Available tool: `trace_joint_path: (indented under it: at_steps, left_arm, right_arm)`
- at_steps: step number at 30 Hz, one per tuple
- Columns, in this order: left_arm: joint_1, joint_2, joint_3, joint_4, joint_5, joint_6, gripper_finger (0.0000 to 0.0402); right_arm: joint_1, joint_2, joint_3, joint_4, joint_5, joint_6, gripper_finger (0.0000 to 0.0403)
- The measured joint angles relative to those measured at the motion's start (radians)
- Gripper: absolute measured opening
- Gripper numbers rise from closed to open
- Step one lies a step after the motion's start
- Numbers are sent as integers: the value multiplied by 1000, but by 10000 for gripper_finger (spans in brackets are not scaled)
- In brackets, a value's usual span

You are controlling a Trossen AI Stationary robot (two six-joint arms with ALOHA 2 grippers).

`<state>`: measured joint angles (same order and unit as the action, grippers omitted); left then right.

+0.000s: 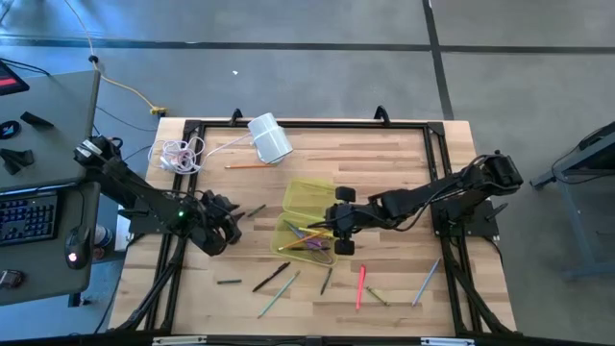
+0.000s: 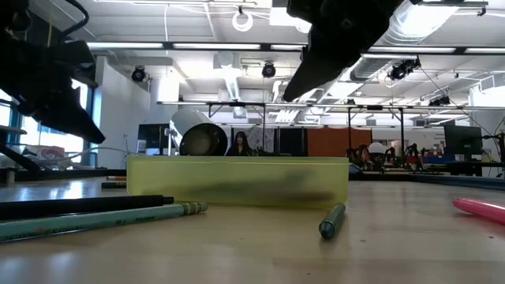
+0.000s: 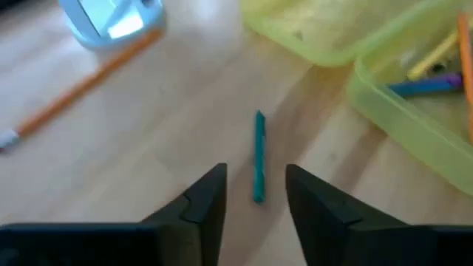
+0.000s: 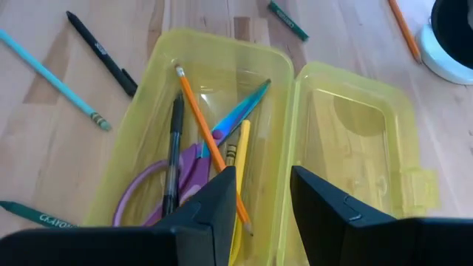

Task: Pick & place school supplies into a supply box
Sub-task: Put the top dark green crayon into the supply box

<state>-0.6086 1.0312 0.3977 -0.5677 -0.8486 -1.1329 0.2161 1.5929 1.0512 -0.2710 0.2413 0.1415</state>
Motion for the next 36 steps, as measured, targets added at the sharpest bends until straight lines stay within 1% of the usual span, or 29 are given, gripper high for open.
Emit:
trace_joint_path:
  at_steps: [2,4,6,10,13,18,19,21,25,28,31,36]
  left_arm:
    - [0,0,0,-1,-32,13,191]
    - [0,1,-4,12,-32,15,197]
    - [0,1,-36,81,-28,21,198]
    - [0,1,-166,354,-70,106,189]
    - [0,1,-260,525,-119,131,180]
    - [0,2,-380,743,-128,137,169]
    - [1,3,-384,778,-129,141,168]
    - [0,5,-382,781,-132,170,168]
    - [0,20,-382,914,-134,285,168]
    - [0,50,-382,990,-132,333,168]
    - [0,77,-383,1018,-134,343,168]
    - [1,166,-372,1056,-150,343,168]
  right_arm:
    - [0,0,0,1,-1,-3,114]
    - [0,0,0,5,-1,-4,114]
    - [0,0,0,5,-1,-3,114]
    - [1,0,0,6,-1,-9,114]
    - [1,1,0,6,-2,-11,114]
    - [1,1,0,6,-2,-11,114]
    - [1,1,0,6,-2,-11,114]
    - [-1,2,0,6,2,-11,114]
    - [-3,2,0,8,15,-12,114]
    - [-4,2,0,7,16,-12,114]
    - [-4,2,0,7,16,-12,114]
    - [-4,2,0,7,14,-12,114]
